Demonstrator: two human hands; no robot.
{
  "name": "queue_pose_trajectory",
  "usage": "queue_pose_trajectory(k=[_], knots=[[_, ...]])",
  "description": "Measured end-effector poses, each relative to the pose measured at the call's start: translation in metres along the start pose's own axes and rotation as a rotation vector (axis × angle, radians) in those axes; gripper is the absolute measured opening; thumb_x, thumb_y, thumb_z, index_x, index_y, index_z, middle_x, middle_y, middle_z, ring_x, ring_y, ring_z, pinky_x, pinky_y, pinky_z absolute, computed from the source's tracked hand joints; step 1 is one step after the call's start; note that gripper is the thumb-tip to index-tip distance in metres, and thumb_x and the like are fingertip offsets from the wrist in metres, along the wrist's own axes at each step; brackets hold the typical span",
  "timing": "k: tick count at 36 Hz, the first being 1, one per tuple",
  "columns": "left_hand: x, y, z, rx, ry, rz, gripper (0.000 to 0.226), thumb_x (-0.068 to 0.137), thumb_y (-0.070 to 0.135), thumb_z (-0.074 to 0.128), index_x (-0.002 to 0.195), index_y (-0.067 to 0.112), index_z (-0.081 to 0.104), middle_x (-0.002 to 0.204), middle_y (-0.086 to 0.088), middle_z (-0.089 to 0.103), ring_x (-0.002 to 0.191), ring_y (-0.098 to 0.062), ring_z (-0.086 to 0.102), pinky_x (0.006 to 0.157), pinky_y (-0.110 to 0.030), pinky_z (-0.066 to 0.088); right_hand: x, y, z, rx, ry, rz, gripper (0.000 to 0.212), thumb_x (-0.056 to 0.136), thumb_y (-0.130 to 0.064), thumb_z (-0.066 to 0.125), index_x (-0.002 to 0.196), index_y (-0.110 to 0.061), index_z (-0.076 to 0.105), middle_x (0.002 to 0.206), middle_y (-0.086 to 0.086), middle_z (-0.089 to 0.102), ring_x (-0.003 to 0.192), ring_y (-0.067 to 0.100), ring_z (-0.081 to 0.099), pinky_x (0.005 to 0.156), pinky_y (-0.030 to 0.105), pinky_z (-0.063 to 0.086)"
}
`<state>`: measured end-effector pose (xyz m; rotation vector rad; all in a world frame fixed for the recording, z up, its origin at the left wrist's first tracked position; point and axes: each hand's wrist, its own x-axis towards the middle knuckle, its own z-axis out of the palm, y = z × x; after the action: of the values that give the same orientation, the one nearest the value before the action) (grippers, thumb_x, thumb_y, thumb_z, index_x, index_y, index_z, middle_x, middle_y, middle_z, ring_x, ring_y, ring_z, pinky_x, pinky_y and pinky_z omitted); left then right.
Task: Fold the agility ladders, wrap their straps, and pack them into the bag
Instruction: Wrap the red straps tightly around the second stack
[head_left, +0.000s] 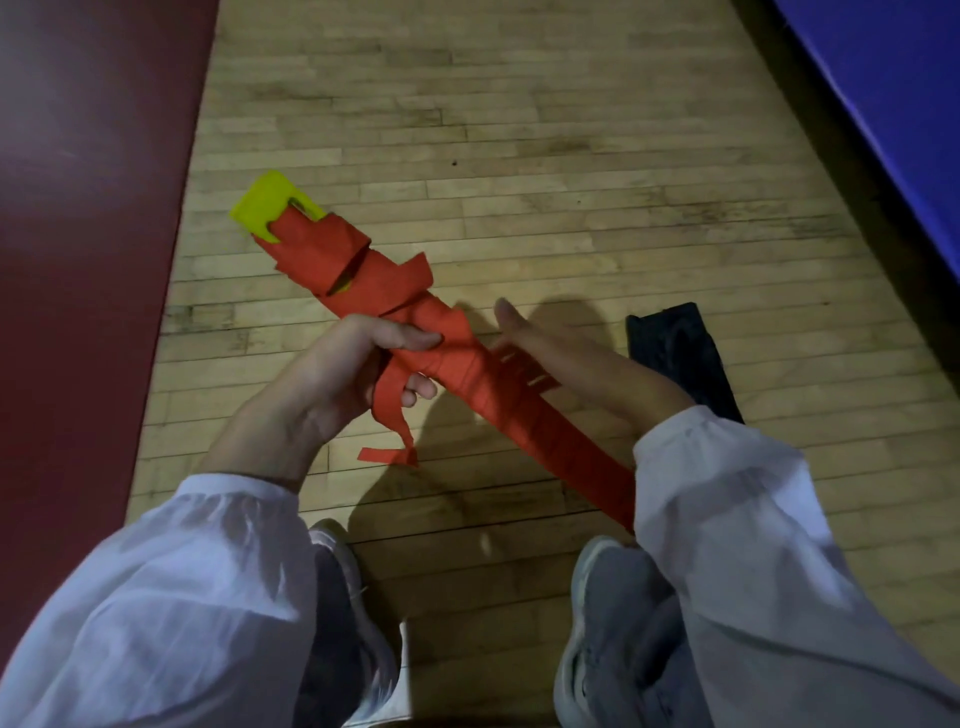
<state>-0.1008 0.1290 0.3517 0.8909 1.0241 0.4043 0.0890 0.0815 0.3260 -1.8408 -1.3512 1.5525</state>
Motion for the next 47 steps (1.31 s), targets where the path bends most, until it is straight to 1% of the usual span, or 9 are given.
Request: queue_pose_trajectory(k=[3,5,9,15,20,28,35,40,47], knots=[[-0.003,0.001,0.001,0.019,-0.047,0.018,0.012,0.080,0.002,0.054,0.077,0.000,0.066,0.050,-0.008,0.062,0.035,-0.012,0.055,0.035,-0.014,0.042,0.004,0.002,0.002,0.008,-0.061,0.082,0.073,0.080,-0.085,0.022,0.118,-0.032,0.056,0.099,-0.015,0.070,0.106,0.018,0.062,0.097,0.038,0.046],[-0.004,0.002,0.001,0.011,-0.087,0.047,0.013,0.070,0.006,0.057,0.072,0.000,0.069,0.051,-0.011,0.062,0.037,-0.013,0.056,0.039,-0.016,0.045,0.004,0.002,0.002,0.038,-0.152,0.106,0.092,0.074,-0.089,0.023,0.132,-0.023,0.049,0.110,-0.002,0.071,0.117,0.025,0.059,0.103,0.041,0.046],[-0.005,0.003,0.001,0.001,-0.138,0.081,0.022,0.069,0.007,0.055,0.084,-0.007,0.063,0.051,-0.010,0.063,0.040,-0.013,0.058,0.043,-0.016,0.048,-0.009,-0.003,0.000,0.270,-0.363,0.092,0.076,0.095,-0.061,0.023,0.105,0.003,0.063,0.081,0.016,0.071,0.076,0.030,0.066,0.075,0.035,0.054],[-0.005,0.004,0.002,0.021,-0.181,0.091,0.021,0.072,0.008,0.056,0.089,-0.002,0.064,0.061,-0.008,0.069,0.045,-0.012,0.062,0.044,-0.017,0.049,-0.007,-0.003,0.001,0.397,-0.333,0.072,0.070,0.088,-0.058,0.038,0.114,0.003,0.060,0.088,0.012,0.070,0.070,0.024,0.063,0.068,0.036,0.052],[-0.003,0.001,-0.001,0.051,-0.155,0.081,0.024,0.074,0.014,0.062,0.097,0.007,0.069,0.092,-0.011,0.075,0.067,-0.021,0.072,0.052,-0.023,0.055,-0.009,-0.005,0.001,0.319,-0.209,0.041,0.058,0.100,-0.050,0.030,0.102,-0.002,0.062,0.067,0.001,0.069,0.064,0.016,0.064,0.062,0.027,0.054],[0.006,-0.008,0.003,-0.007,-0.073,-0.002,0.033,0.089,0.016,0.057,0.120,0.003,0.060,0.109,-0.010,0.072,0.079,-0.028,0.073,0.062,-0.027,0.060,-0.001,-0.002,0.007,0.041,-0.034,0.026,0.073,0.096,-0.061,0.025,0.145,-0.008,0.038,0.082,0.005,0.071,0.070,0.012,0.067,0.061,0.016,0.052],[0.009,-0.010,0.007,-0.075,-0.022,0.013,0.033,0.100,0.011,0.029,0.112,0.003,0.060,0.095,-0.011,0.071,0.070,-0.026,0.072,0.058,-0.027,0.057,0.004,-0.002,0.021,-0.155,0.094,-0.087,0.108,0.060,-0.084,0.009,0.108,-0.006,0.066,0.088,0.005,0.066,0.075,0.013,0.062,0.070,0.025,0.044],[0.012,-0.011,0.010,-0.089,0.007,0.066,0.035,0.099,0.015,0.026,0.098,0.008,0.060,0.086,-0.010,0.066,0.060,-0.024,0.068,0.052,-0.025,0.051,0.006,0.001,0.032,-0.190,0.221,-0.118,0.058,0.095,-0.062,0.022,0.102,-0.014,0.055,0.110,-0.005,0.041,0.073,0.002,0.046,0.063,0.025,0.034],[0.014,-0.019,0.013,0.070,0.145,0.085,0.031,0.096,0.037,0.053,0.098,0.008,0.063,0.087,-0.006,0.074,0.065,-0.020,0.068,0.053,-0.024,0.052,0.003,0.007,0.039,-0.404,0.329,-0.256,0.051,0.099,-0.053,0.031,0.112,-0.010,0.054,0.127,0.012,0.058,0.097,0.027,0.058,0.071,0.029,0.032]])
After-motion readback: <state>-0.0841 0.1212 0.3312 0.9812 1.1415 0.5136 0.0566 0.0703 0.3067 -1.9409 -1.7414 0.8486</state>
